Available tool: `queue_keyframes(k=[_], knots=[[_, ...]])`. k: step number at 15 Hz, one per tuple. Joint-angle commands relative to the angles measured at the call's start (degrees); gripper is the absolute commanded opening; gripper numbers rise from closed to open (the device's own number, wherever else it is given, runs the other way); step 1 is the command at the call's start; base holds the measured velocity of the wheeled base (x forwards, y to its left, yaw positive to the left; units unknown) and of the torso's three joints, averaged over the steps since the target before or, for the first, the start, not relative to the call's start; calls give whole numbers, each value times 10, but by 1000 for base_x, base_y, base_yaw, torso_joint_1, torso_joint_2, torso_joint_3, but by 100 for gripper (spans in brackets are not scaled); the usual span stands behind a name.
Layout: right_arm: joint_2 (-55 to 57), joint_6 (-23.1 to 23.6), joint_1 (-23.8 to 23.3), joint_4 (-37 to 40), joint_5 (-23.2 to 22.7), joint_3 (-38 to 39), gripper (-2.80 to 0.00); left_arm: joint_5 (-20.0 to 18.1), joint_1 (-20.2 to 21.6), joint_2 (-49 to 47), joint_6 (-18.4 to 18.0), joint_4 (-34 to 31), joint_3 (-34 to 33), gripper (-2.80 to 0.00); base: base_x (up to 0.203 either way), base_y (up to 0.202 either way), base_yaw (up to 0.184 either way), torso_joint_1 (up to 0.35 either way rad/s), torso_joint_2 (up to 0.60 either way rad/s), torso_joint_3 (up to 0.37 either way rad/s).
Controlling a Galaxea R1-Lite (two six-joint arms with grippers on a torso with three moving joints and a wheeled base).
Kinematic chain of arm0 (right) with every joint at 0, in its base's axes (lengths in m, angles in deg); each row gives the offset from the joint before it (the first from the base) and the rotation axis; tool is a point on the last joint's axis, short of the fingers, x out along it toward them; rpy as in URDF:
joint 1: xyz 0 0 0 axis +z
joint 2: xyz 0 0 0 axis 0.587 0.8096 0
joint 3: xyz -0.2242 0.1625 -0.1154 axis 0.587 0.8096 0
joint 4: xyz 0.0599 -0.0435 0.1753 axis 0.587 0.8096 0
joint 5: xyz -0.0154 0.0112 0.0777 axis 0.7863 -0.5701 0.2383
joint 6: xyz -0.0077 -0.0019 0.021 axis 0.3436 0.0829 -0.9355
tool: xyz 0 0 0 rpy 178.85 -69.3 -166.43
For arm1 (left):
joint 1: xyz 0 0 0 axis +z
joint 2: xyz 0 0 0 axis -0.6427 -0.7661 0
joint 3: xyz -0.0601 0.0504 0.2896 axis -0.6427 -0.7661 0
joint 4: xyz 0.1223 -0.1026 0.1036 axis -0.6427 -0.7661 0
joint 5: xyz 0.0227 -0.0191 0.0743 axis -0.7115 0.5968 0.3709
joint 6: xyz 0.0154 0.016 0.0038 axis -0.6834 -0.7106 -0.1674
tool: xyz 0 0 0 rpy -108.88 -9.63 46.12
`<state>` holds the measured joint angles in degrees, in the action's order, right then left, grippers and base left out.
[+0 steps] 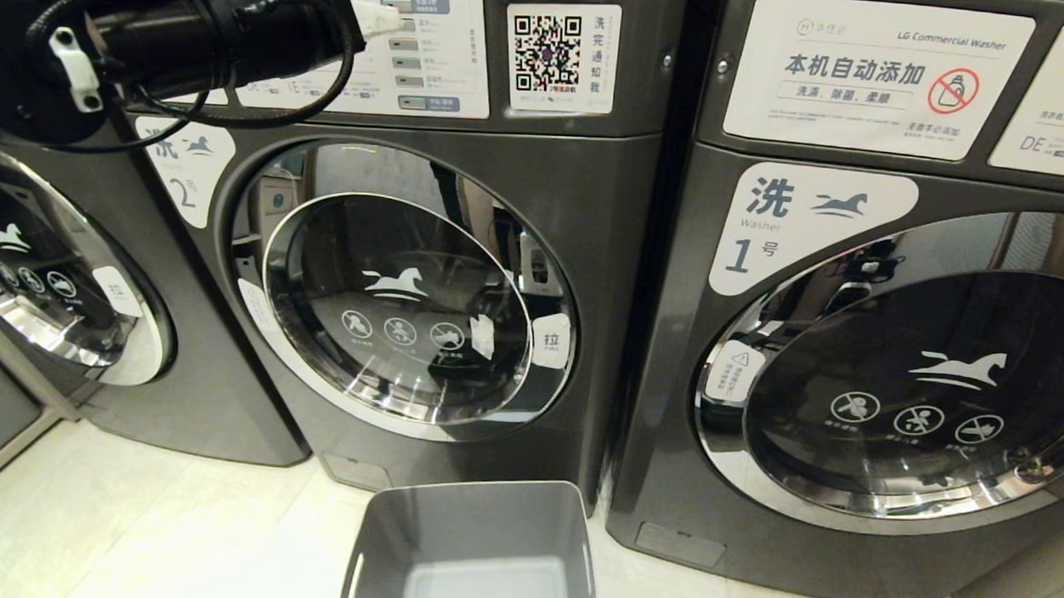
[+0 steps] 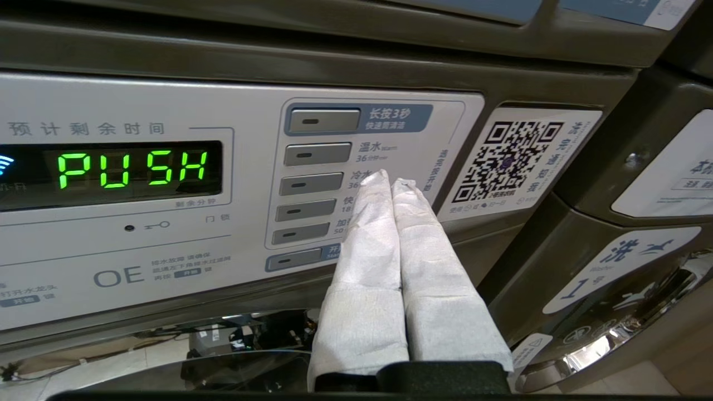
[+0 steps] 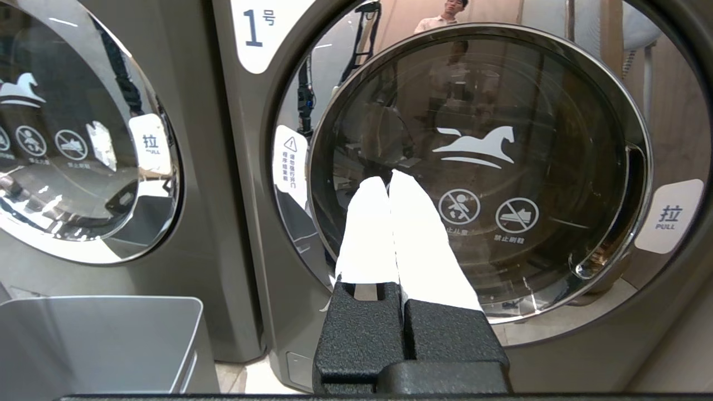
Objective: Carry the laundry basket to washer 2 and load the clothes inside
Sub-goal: Press the washing machine switch
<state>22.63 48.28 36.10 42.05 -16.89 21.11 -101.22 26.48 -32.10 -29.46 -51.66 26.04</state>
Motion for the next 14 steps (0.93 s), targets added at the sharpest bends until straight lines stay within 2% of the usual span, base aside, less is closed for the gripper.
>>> queue_keyframes(k=[1,5,14], knots=[[1,0,0,-1,0,23,-280,0,-1,0,1,1,0,-280,0,0,0,0,0,0],[1,0,0,-1,0,23,-280,14,0,-5,1,2,1,-280,0,0,0,0,0,0],[1,0,0,-1,0,23,-280,14,2,-13,1,9,6,-280,0,0,0,0,0,0]])
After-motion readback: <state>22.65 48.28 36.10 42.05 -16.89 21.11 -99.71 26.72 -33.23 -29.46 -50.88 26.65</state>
